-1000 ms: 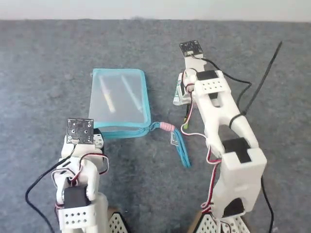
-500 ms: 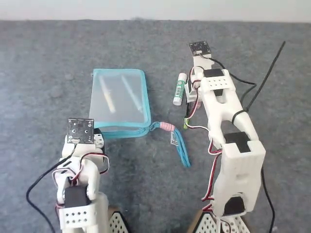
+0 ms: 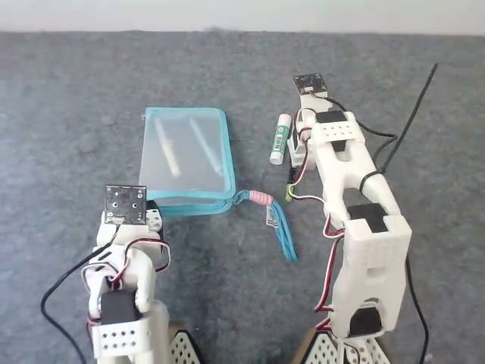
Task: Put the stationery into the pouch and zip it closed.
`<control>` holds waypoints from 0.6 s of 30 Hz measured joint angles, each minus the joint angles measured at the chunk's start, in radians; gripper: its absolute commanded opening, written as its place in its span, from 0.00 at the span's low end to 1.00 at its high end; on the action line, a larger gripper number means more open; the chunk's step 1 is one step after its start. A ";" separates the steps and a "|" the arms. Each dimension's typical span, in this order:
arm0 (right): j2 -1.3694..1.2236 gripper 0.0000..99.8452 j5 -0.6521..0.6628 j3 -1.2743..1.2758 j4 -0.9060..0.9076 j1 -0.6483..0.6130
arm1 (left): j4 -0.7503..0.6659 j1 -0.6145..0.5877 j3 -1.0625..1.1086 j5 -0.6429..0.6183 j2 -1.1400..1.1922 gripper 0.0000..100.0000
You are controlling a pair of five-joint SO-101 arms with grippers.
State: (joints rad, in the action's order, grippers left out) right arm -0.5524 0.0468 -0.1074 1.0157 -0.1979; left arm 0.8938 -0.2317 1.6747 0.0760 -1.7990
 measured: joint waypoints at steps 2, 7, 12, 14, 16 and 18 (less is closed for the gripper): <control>0.000 0.15 0.000 0.000 0.000 0.000 | 0.000 0.000 0.000 0.000 0.000 0.01; 0.000 0.06 0.000 0.000 0.000 0.000 | 0.000 0.000 0.000 0.000 0.000 0.01; 0.000 0.01 0.002 0.000 0.000 0.009 | 0.000 0.000 0.000 0.000 0.000 0.01; 0.000 0.01 0.002 0.000 0.005 0.011 | 0.000 0.000 0.000 0.000 0.000 0.01; 0.000 0.01 0.002 -0.006 0.052 0.018 | 0.000 0.000 0.000 0.000 0.000 0.01; 0.020 0.01 0.002 -0.015 0.112 0.028 | 0.000 0.000 0.000 0.000 0.000 0.01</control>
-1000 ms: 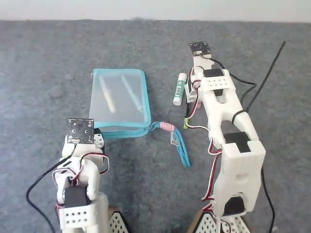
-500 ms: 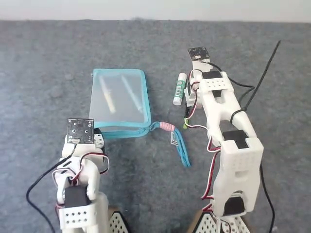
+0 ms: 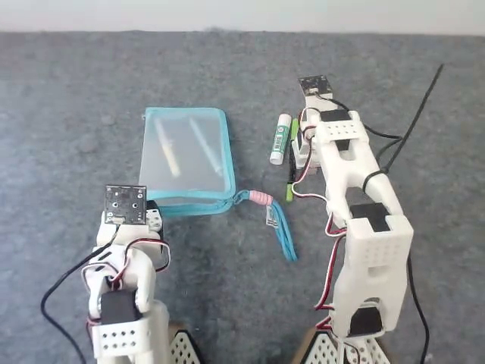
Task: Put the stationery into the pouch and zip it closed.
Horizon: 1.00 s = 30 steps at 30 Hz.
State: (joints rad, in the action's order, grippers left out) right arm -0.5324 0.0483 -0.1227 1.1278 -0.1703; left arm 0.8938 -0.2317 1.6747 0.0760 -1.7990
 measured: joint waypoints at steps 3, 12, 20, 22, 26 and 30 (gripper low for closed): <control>0.075 0.01 0.000 -0.002 0.080 0.012 | 0.000 0.000 0.000 0.000 0.000 0.01; 0.517 0.01 0.064 0.222 0.242 -0.046 | 0.000 0.000 0.000 0.000 0.000 0.01; 1.086 0.01 0.137 0.528 0.295 -0.388 | 0.000 0.000 0.000 0.000 0.000 0.01; 1.163 0.01 0.186 0.569 0.299 -0.459 | 0.000 0.000 0.000 0.000 0.000 0.01; 1.185 0.01 0.233 0.583 0.348 -0.563 | 0.000 0.000 0.000 0.000 0.000 0.01; 1.180 0.01 0.267 0.583 0.371 -0.671 | 0.000 0.000 0.000 0.000 0.000 0.01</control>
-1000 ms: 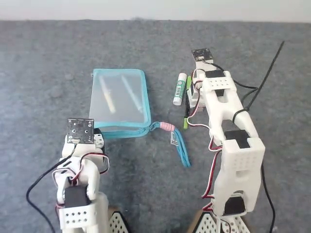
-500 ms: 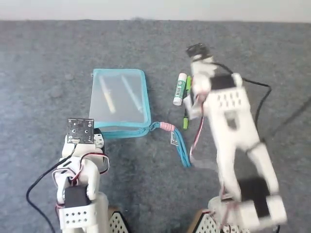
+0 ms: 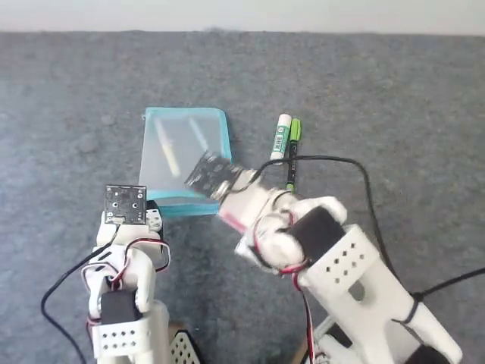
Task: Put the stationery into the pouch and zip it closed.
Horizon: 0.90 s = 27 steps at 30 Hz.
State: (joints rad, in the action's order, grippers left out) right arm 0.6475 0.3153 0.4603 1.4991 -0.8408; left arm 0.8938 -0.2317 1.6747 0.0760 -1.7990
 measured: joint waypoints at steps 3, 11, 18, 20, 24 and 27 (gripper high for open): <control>-0.035 0.01 0.000 0.000 0.000 -0.035 | 0.000 0.000 0.000 0.000 0.000 0.01; -0.233 0.01 -0.034 -0.055 -0.025 -0.044 | 0.000 0.000 0.000 0.000 0.000 0.01; -0.404 0.01 -0.077 -0.232 -0.025 -0.044 | 0.000 0.000 0.000 0.000 0.000 0.01; -0.460 0.01 -0.081 -0.276 -0.028 -0.044 | 0.000 0.000 0.000 0.000 0.000 0.01; -0.578 0.01 -0.084 -0.350 -0.031 -0.044 | 0.000 0.012 0.000 0.000 0.000 0.01; -0.651 0.01 -0.084 -0.414 -0.031 -0.044 | 0.000 0.043 0.000 0.000 0.000 0.01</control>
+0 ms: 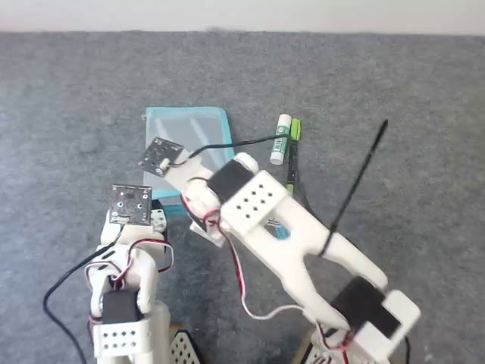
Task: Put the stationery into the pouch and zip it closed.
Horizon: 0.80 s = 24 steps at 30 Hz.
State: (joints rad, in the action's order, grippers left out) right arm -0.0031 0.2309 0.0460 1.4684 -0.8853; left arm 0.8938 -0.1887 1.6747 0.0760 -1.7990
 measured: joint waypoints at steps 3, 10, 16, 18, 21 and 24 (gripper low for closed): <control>-0.063 0.01 -0.008 -0.072 0.000 0.000 | 0.000 0.011 0.000 0.000 0.000 0.01; -0.143 0.01 -0.117 -0.164 -0.014 0.000 | 0.000 0.012 0.000 0.000 0.000 0.01; -0.152 0.01 -0.158 -0.166 -0.060 0.049 | 0.000 0.020 0.000 0.000 0.000 0.01; -0.152 0.01 -0.160 -0.167 -0.072 0.063 | 0.000 0.020 0.000 0.000 0.000 0.01; -0.153 0.01 -0.161 -0.193 -0.074 0.069 | 0.000 0.020 0.000 0.000 0.000 0.01; -0.153 0.01 -0.161 -0.213 -0.074 0.071 | 0.000 0.020 0.000 0.000 0.000 0.01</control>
State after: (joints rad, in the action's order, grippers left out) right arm -0.1565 0.0698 -0.1672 1.3947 -0.8147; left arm 0.8938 -0.1688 1.6747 0.0760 -1.7990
